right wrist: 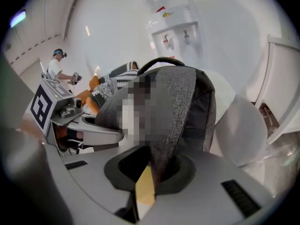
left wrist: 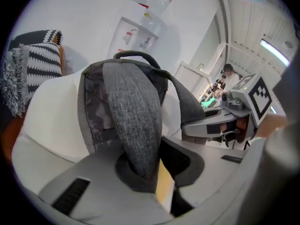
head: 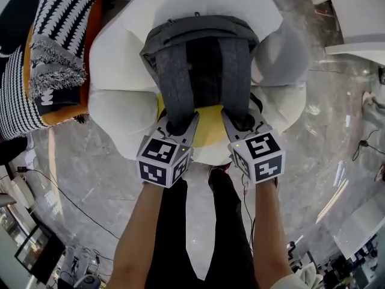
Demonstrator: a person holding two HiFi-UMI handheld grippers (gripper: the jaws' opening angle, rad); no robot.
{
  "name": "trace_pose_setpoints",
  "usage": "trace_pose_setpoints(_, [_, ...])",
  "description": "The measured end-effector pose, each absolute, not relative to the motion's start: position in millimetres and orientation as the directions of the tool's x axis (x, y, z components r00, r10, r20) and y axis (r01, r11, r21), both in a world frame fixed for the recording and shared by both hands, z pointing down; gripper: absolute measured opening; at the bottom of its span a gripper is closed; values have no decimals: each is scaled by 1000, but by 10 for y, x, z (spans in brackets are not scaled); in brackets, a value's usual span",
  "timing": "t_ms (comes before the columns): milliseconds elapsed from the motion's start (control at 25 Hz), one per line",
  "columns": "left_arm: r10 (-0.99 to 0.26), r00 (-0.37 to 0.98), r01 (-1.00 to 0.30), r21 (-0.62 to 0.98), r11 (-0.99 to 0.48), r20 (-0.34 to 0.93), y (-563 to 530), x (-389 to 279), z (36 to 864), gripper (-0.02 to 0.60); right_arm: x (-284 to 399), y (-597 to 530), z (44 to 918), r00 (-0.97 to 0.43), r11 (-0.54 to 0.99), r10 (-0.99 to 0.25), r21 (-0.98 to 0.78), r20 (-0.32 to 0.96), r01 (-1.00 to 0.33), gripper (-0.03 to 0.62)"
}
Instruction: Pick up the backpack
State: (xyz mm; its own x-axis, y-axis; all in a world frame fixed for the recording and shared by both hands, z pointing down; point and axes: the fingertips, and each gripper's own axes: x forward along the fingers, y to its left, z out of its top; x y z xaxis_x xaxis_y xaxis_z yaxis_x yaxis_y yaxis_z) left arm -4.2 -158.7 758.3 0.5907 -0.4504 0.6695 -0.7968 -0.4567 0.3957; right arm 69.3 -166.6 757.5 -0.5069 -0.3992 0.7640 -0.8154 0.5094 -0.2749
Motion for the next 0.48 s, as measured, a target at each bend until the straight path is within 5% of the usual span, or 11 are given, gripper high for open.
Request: trace_pose_setpoints(480, [-424,622,-772,429,-468,658,-1333,16,7521,43,650,-1430,7399,-522,465,-428,-315,738,-827,35])
